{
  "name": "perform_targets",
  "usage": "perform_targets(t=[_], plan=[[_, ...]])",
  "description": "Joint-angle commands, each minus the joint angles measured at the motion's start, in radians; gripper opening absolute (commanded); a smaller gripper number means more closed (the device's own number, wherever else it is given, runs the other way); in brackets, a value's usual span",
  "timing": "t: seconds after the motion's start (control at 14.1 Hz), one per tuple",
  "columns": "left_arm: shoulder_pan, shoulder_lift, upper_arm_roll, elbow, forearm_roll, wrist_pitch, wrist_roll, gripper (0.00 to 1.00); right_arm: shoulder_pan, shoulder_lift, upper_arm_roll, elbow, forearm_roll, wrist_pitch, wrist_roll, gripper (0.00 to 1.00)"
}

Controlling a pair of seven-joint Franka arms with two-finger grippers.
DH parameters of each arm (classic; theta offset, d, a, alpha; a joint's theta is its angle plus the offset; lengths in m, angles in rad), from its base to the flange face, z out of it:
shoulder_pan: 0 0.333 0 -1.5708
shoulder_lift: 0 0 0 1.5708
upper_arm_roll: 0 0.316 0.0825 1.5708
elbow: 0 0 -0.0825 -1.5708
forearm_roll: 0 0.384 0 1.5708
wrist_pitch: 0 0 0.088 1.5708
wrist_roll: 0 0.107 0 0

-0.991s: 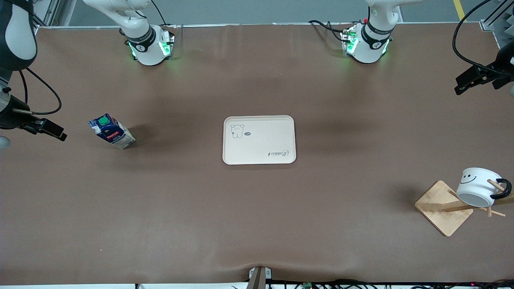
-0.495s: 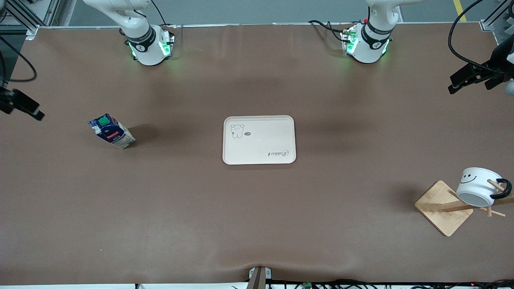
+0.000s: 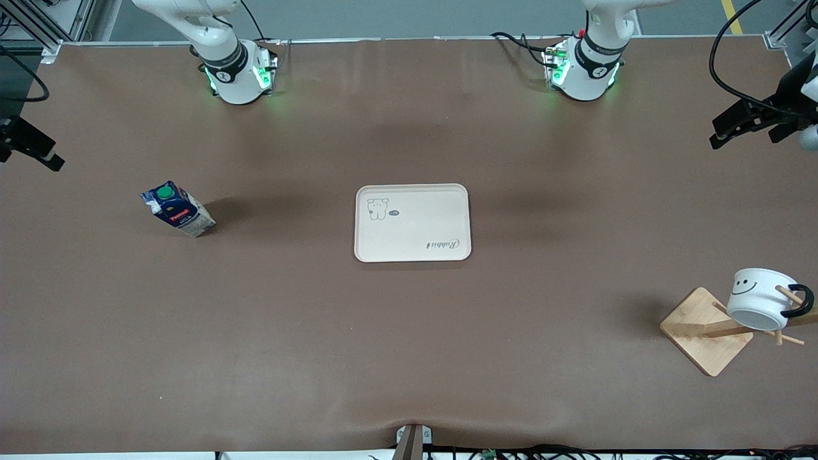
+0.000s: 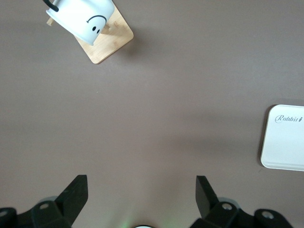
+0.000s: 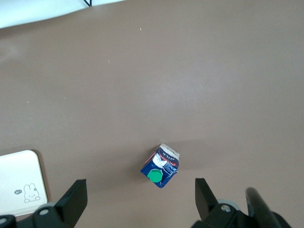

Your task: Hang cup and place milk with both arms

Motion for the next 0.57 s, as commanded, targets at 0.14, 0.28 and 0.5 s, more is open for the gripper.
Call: perform_targets(t=[0.14,0.28,0.5], plan=[[0.005,-0.006,-0.016,0.021,-0.014,-0.013,0.011,1.0,0.022,0.023,0.004,0.055,-0.053,-0.036,-0.005,1.0],[0.005,-0.006,-0.016,0.021,-0.014,-0.013,0.013,1.0,0.055,0.025,0.003,0.055,-0.053,-0.035,-0.005,1.0],[0.005,-0.003,-0.016,0.021,-0.014,-0.013,0.014,1.0,0.054,0.031,0.001,0.058,-0.049,-0.035,-0.006,1.0]])
